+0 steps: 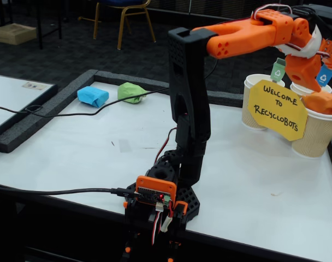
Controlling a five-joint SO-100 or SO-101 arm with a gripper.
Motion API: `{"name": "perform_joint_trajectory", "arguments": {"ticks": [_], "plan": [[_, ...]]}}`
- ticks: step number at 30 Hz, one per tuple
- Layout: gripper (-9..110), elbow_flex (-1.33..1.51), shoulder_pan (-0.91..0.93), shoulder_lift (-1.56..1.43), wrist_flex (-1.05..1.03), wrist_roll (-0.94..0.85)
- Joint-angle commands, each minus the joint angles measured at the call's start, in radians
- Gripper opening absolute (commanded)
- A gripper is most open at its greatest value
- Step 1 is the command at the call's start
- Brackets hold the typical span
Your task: Sort rubbish by color.
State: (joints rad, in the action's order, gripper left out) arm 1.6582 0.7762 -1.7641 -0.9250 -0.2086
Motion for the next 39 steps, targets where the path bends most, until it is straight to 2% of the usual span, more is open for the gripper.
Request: {"name": "perform_joint_trajectory", "arguments": {"ticks": [1,9,14,18,28,39], "plan": [[17,-0.115,0.025,-0.071,0.003,-0.02],[15,-0.11,0.011,-0.215,-0.077,-0.009],[3,-0.037,-0.025,-0.376,-0.114,-0.008],[0,0.029,-0.074,-0.506,-0.175,-0.008],[0,0.199,-0.354,-0.684,-0.318,-0.021],[0,0.354,-0.706,-0.836,-0.36,-0.021]]}}
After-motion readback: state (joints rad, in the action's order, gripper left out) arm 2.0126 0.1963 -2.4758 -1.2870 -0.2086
